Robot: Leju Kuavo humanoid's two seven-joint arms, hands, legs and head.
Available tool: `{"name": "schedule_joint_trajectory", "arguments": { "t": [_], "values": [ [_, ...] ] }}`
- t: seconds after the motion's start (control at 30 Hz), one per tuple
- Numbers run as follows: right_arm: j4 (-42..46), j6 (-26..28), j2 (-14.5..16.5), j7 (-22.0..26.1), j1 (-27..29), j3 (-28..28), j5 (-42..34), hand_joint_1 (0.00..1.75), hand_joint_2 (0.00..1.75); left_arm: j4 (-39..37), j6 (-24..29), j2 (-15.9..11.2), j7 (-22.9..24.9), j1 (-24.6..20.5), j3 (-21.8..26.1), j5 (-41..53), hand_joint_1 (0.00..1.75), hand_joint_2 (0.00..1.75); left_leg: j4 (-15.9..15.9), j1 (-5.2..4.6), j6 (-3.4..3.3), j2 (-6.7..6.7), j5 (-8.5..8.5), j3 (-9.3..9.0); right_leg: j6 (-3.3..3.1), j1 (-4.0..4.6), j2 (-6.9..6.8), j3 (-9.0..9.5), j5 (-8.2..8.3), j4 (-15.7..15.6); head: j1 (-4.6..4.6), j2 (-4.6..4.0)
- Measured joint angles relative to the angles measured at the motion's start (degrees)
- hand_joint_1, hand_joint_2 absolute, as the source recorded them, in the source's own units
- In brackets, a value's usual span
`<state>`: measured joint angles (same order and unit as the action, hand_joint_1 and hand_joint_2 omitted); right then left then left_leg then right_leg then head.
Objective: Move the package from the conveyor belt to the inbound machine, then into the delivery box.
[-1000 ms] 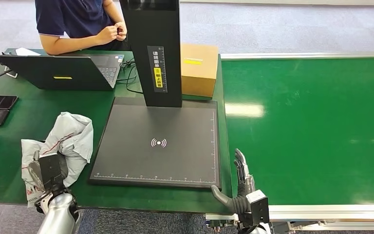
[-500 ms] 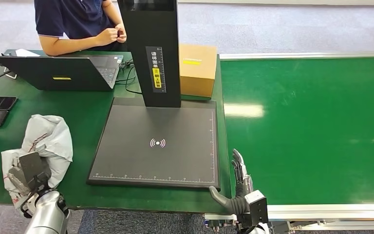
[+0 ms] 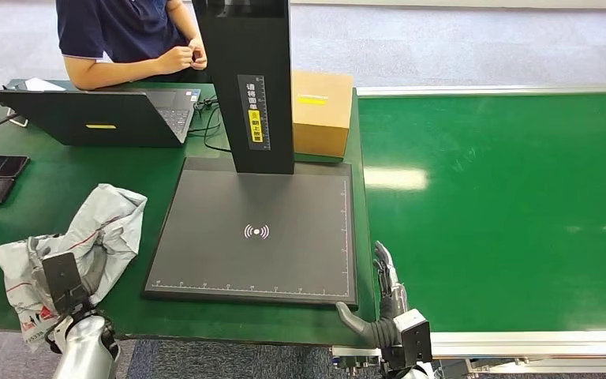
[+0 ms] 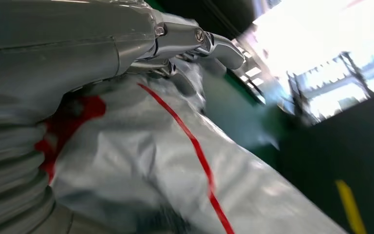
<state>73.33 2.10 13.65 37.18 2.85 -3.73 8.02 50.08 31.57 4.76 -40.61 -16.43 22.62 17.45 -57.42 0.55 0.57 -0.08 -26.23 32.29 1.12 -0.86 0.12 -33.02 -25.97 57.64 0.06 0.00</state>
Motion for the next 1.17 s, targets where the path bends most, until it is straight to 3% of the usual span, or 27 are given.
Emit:
{"name": "schedule_joint_trajectory", "arguments": {
  "t": [0.33,0.63,0.87,1.17],
  "values": [
    [0.85,1.44,0.03,0.0,0.83,0.37,-1.26,0.0,1.75,16.62,-10.33,4.43,0.01,8.58,-17.89,3.3,0.0,1.75,-0.03,-0.03,-0.11,-0.02,-0.09,0.11,0.04,-0.06,-0.02,-0.08,-0.02,-0.03,0.01,0.0],
    [1.37,0.97,0.03,0.0,0.92,0.54,-1.03,0.0,1.75,25.69,-13.06,5.56,0.07,12.98,-29.81,1.89,0.0,1.75,-0.02,-0.03,-0.07,-0.02,-0.11,0.13,0.04,0.0,-0.02,-0.1,-0.03,-0.03,0.01,0.0],
    [1.74,0.58,0.03,0.0,0.72,0.54,-0.35,0.0,1.75,28.71,-13.37,5.58,0.17,15.29,-36.14,-0.45,0.0,1.75,-0.02,-0.02,-0.07,-0.02,-0.11,0.14,0.04,-0.01,-0.02,-0.1,-0.03,-0.03,0.01,0.0],
    [2.19,0.55,0.06,0.0,0.74,0.54,0.36,0.0,1.75,28.96,-13.72,5.55,0.34,17.21,-38.48,-5.18,0.0,1.75,-0.02,-0.02,-0.07,-0.02,-0.12,0.14,0.05,-0.01,-0.03,-0.1,-0.04,-0.03,0.01,0.0]
  ]
}}
